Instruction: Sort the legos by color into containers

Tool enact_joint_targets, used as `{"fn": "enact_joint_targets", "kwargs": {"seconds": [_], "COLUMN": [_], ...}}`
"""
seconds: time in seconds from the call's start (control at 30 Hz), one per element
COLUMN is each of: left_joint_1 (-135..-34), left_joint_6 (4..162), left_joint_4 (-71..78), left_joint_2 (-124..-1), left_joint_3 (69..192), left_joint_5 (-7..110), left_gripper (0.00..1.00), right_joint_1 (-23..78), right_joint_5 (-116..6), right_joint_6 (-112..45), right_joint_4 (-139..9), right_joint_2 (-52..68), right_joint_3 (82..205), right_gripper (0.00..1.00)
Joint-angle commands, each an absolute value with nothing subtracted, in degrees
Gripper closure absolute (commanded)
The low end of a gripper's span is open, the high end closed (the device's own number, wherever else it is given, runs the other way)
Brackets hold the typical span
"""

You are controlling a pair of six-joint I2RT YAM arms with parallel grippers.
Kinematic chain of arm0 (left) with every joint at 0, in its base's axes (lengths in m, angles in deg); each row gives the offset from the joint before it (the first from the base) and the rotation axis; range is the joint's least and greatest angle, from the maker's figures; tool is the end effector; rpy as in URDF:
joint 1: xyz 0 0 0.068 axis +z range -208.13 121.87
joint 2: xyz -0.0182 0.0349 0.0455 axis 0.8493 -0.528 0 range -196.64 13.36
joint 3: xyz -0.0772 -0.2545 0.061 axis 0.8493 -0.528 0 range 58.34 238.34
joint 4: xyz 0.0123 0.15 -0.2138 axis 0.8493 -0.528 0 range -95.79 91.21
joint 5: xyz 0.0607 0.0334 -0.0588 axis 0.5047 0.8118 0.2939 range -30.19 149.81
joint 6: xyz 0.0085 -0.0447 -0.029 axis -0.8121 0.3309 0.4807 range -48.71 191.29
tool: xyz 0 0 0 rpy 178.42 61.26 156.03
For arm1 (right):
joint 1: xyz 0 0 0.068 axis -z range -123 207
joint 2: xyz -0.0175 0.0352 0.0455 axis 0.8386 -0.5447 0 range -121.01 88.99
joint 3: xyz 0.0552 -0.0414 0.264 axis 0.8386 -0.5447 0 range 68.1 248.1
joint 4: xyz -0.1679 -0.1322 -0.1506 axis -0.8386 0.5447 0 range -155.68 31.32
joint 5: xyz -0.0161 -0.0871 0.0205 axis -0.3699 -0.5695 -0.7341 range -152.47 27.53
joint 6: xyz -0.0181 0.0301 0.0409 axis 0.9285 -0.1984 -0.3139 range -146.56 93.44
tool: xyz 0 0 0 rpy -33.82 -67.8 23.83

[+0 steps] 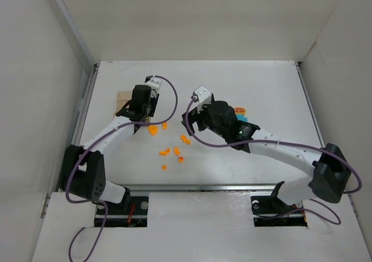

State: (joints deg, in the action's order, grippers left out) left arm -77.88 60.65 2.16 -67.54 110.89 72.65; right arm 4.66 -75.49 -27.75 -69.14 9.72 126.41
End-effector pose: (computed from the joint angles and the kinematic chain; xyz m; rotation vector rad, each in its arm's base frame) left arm 0.3027 -0.1004 0.2606 0.3987 1.9992 0.1299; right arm 0.2049 0.2520 0.3086 -0.6710 1.7675 0.4299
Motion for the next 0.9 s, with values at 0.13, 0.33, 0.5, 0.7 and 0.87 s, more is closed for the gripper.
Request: {"fn": "enact_joint_targets", "kwargs": {"seconds": [0.13, 0.33, 0.5, 0.7, 0.87], "left_joint_1": [-77.6, -78.3, -78.9, -78.9, -78.9], "left_joint_6": [61.5, 59.5, 59.5, 59.0, 59.0], "left_joint_4": [-5.6, 0.0, 1.8, 2.4, 3.5], "left_joint_2": [-60.5, -48.3, -41.1, -40.0, -41.0], "left_joint_3": [113.2, 101.2, 96.1, 94.1, 93.6], "left_joint_5": [65.3, 62.2, 60.9, 62.9, 63.6], "left_gripper": [0.67, 0.63, 0.60, 0.59, 0.59], "right_joint_1": [9.4, 9.4, 9.4, 6.9, 6.9], "right_joint_5": [-58.1, -56.2, -55.2, -58.9, -62.1], "right_joint_6": [-28.9, -28.4, -27.9, -27.9, -29.0], "right_joint_4": [-63.4, -62.9, -61.7, -59.7, -59.1], "right_joint_2": [-4.4, -12.2, -17.0, -20.2, -21.3], "right_joint_3": [132.1, 135.9, 138.2, 139.1, 139.1], "right_gripper": [0.10, 0.16, 0.23, 0.29, 0.39]}}
